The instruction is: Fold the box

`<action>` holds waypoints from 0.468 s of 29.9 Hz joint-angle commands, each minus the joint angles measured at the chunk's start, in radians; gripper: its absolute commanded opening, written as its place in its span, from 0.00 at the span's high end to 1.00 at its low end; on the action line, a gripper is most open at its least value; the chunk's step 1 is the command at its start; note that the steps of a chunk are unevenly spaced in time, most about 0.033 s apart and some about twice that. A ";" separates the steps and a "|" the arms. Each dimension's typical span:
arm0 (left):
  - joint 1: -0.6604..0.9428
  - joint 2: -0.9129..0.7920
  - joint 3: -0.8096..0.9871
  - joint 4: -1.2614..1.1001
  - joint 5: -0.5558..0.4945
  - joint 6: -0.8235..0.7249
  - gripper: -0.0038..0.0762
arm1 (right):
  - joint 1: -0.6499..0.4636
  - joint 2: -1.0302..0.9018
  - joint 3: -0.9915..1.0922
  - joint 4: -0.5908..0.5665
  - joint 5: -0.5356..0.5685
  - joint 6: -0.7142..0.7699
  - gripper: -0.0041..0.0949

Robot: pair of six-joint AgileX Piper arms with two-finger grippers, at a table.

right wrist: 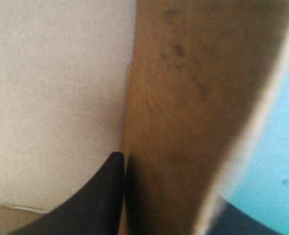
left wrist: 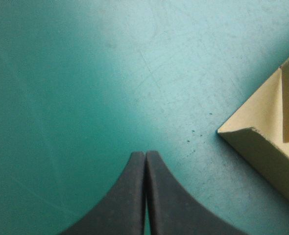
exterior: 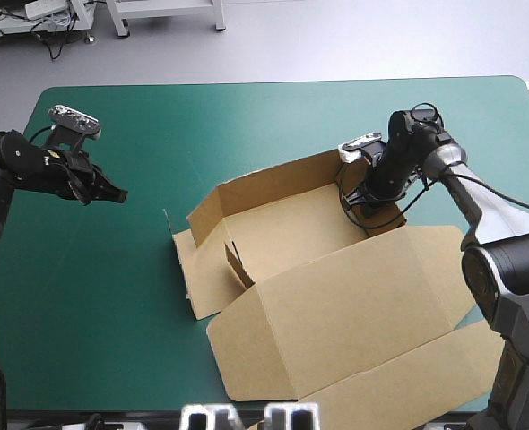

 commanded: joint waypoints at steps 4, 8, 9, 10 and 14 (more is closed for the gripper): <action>0.002 -0.040 -0.022 -0.031 -0.045 -0.060 0.96 | -0.018 -0.064 -0.116 0.031 0.035 -0.025 0.98; 0.003 -0.058 -0.022 -0.029 -0.102 -0.098 0.96 | -0.080 -0.126 -0.182 0.118 0.035 -0.021 0.98; 0.003 -0.067 -0.022 -0.029 -0.131 -0.112 0.96 | -0.105 -0.151 -0.182 0.156 0.035 -0.038 0.98; 0.003 -0.074 -0.022 -0.029 -0.161 -0.117 0.96 | -0.128 -0.172 -0.182 0.191 0.035 -0.064 0.98; 0.007 -0.096 -0.022 -0.021 -0.265 -0.139 0.96 | -0.240 -0.269 -0.182 0.330 0.035 -0.093 0.98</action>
